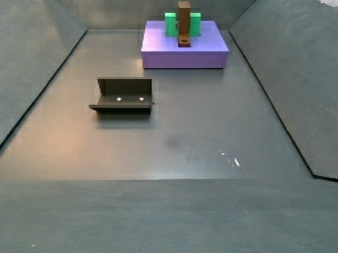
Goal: Pick up the red object. Move up. Place the red object on the fixture. Regrasp the red object. Move to above the board. Insert the red object.
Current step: Move to above the board, then insert the red object.
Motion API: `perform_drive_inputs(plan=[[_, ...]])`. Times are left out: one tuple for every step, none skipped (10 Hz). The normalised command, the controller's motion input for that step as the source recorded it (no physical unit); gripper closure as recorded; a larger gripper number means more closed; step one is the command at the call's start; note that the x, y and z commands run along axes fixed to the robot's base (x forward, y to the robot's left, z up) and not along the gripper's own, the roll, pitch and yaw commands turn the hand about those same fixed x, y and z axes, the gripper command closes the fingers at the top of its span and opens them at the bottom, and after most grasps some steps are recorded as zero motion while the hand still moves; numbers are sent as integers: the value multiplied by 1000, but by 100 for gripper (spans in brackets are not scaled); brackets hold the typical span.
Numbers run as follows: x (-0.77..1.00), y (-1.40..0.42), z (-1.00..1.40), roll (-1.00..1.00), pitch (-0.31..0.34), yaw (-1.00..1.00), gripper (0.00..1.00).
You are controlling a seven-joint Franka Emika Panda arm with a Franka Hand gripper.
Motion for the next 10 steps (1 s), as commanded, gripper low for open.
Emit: perform_drive_inputs(plan=[[-28, 3, -4, -204, -15, -21, 100], [0, 0, 0, -13, 0, 0, 100], [-49, 17, -177, -43, -76, 0, 100], [0, 226, -434, -156, -150, -109, 100], [86, 314, -440, -251, -209, -243, 100], [120, 323, -426, -279, -204, -186, 100], [106, 291, -409, -277, -221, -229, 100], [103, 269, -389, -290, -230, -240, 100], [89, 294, -394, -297, -234, -197, 100], [0, 323, -483, -249, -217, -191, 100]])
